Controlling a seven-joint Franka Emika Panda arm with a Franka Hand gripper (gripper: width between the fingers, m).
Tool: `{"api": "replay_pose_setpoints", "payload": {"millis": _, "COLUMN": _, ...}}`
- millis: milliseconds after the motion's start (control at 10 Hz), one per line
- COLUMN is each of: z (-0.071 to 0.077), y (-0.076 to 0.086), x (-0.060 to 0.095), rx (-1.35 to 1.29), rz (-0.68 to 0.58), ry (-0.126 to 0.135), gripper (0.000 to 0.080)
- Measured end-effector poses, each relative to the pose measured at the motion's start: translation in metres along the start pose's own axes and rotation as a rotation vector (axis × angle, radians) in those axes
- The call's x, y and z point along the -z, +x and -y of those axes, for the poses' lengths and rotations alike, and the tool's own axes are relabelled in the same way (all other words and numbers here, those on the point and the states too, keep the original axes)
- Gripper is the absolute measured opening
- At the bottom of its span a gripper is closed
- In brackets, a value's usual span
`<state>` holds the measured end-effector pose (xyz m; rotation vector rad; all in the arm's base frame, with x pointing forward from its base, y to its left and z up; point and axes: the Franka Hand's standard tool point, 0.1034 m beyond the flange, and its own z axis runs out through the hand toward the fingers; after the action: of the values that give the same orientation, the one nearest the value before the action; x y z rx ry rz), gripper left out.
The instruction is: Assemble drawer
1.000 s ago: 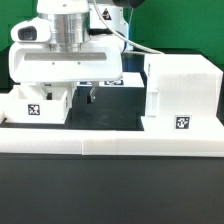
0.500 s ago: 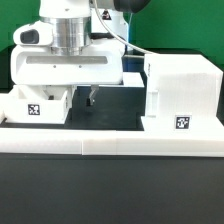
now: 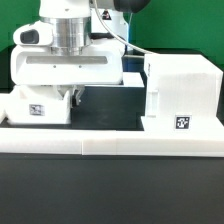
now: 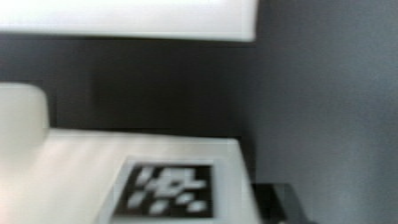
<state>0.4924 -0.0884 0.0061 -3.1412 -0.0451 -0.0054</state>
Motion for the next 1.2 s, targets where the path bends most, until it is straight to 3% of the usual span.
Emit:
{"api": "replay_pose_setpoints", "payload": {"millis": 100, "z": 0.0, "y": 0.0, "x": 0.0, "rx": 0.0, "rz": 0.0, "ry": 0.0, "gripper": 0.0041}}
{"api": "replay_pose_setpoints", "payload": {"millis": 800, "z": 0.001, "y": 0.0, "x": 0.0, "rx": 0.005, "rz": 0.0, "ry": 0.0, "gripper": 0.0042}}
{"api": "replay_pose_setpoints", "payload": {"millis": 900, "z": 0.01, "y": 0.001, "x": 0.007, "rx": 0.063, "rz": -0.002, "ry": 0.001, "gripper": 0.0042}}
{"api": "replay_pose_setpoints", "payload": {"millis": 1200, "z": 0.012, "y": 0.006, "x": 0.021, "rx": 0.119, "rz": -0.026, "ry": 0.003, "gripper": 0.0042}}
